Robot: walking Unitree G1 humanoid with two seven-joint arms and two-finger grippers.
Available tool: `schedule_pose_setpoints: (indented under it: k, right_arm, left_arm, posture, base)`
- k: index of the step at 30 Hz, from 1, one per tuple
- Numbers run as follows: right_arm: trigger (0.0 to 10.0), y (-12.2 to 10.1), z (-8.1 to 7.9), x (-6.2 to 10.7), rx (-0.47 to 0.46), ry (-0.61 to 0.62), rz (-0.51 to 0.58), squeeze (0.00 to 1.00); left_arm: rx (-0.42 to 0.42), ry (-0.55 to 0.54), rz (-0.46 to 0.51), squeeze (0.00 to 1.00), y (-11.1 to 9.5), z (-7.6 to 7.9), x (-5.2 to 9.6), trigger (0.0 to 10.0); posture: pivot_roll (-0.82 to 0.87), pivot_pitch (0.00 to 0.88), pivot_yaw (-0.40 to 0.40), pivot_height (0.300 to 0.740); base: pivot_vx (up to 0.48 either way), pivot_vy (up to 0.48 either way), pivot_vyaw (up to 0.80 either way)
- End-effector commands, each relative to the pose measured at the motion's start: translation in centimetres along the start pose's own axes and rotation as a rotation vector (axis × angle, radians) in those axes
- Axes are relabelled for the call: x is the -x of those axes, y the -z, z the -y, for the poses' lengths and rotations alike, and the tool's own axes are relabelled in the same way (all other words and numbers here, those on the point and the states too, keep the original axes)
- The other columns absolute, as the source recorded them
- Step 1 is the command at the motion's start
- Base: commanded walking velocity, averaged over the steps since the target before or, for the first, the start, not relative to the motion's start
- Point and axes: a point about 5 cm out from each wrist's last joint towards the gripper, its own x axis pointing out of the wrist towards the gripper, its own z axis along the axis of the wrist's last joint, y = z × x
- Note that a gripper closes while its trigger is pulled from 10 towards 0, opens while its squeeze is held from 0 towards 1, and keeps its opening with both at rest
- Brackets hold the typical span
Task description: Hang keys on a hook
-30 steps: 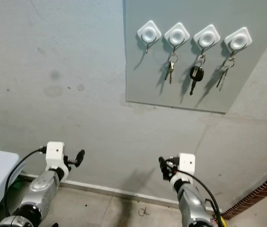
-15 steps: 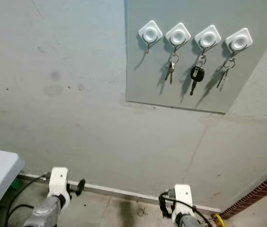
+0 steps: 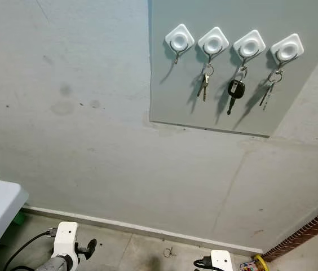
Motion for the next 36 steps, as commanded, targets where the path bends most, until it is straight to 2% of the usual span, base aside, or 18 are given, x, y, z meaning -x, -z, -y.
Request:
schedule_pose_setpoints:
  k: [1, 3, 4, 8, 22, 36]
  right_arm:
    - [10.0, -0.06, -0.26, -0.08, 0.004, -0.004, -0.006, 1.00]
    - [10.0, -0.06, -0.29, -0.09, 0.000, -0.005, -0.008, 1.00]
    - [10.0, -0.11, -0.44, -0.13, 0.000, -0.016, -0.010, 0.00]
    - [10.0, -0.28, -0.59, -0.21, 0.024, -0.019, -0.012, 0.00]
    - [10.0, 0.07, -0.43, -0.18, 0.021, 0.001, -0.044, 0.00]
    - [10.0, 0.64, -0.59, -0.07, 0.016, 0.006, -0.068, 0.00]
  left_arm:
    - [-0.004, -0.014, -0.004, 0.00, 0.05, -0.36, 0.06, 10.0]
    - [-0.004, -0.014, -0.003, 0.00, 0.03, -0.35, 0.05, 10.0]
    - [-0.004, -0.014, -0.001, 0.00, -0.03, -0.27, 0.02, 10.0]
    - [-0.002, -0.011, 0.003, 0.00, -0.16, -0.09, -0.05, 10.0]
    - [-0.004, -0.009, 0.000, 0.00, -0.01, 0.10, -0.03, 10.0]
    - [0.014, -0.017, 0.001, 0.00, 0.01, 0.02, -0.01, 10.0]
  posture:
    - [-0.06, 0.000, 0.015, 0.740]
    - [-0.06, 0.000, 0.015, 0.740]
    - [-0.05, 0.000, 0.015, 0.740]
    - [-0.05, 0.000, 0.013, 0.740]
    - [-0.05, 0.000, 0.007, 0.740]
    - [-0.05, 0.000, 0.009, 0.740]
  base:
    - [0.000, 0.000, 0.00]
    - [0.000, 0.000, 0.00]
    - [0.000, 0.000, 0.00]
    - [0.000, 0.000, 0.00]
    - [0.000, 0.000, 0.00]
    - [0.000, 0.000, -0.60]
